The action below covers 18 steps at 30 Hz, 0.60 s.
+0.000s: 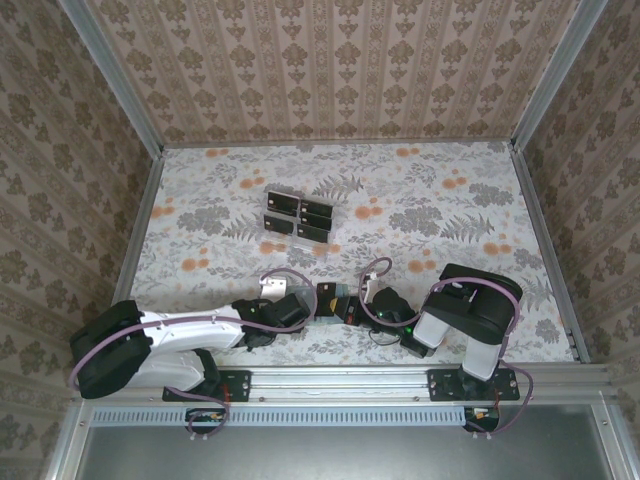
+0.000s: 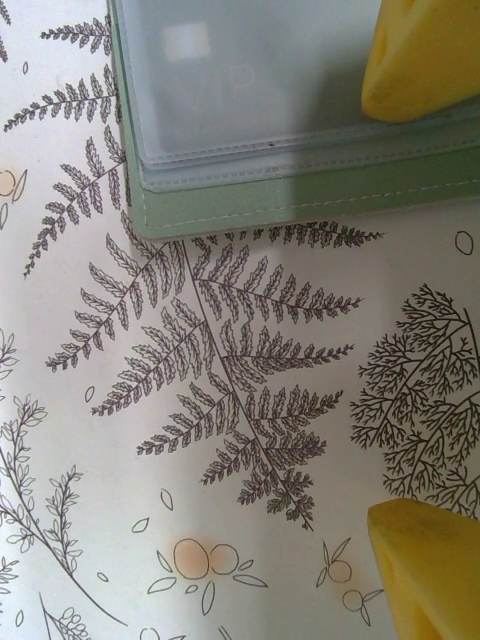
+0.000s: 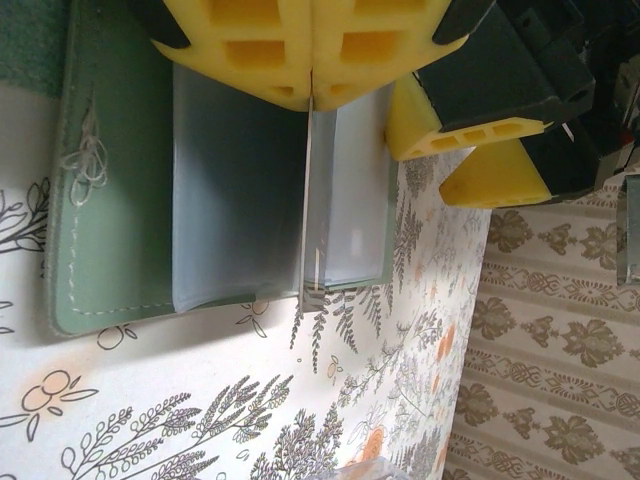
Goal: Put the credit cards into the card holder
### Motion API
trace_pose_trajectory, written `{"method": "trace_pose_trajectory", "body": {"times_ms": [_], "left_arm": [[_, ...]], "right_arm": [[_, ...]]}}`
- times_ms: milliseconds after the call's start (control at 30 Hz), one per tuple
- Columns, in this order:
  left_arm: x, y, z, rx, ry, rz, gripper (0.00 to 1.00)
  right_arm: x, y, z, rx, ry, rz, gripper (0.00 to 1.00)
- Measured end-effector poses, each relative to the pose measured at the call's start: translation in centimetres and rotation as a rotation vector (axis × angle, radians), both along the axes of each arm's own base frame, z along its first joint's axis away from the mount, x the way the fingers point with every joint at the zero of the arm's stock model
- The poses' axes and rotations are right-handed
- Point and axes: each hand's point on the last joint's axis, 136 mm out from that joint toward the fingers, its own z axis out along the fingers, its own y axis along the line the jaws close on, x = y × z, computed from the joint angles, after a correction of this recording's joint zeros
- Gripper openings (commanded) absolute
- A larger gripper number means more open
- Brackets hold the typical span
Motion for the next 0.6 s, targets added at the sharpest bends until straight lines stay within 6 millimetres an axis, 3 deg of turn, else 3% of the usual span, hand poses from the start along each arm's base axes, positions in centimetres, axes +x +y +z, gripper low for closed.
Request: {"method": "trace_pose_trajectory", "body": {"times_ms": [600], "left_arm": [[-0.01, -0.02, 0.02, 0.001, -0.002, -0.001, 1.00]], "right_arm": [[-0.13, 0.68, -0.13, 0.016, 0.020, 0.018, 0.00]]}}
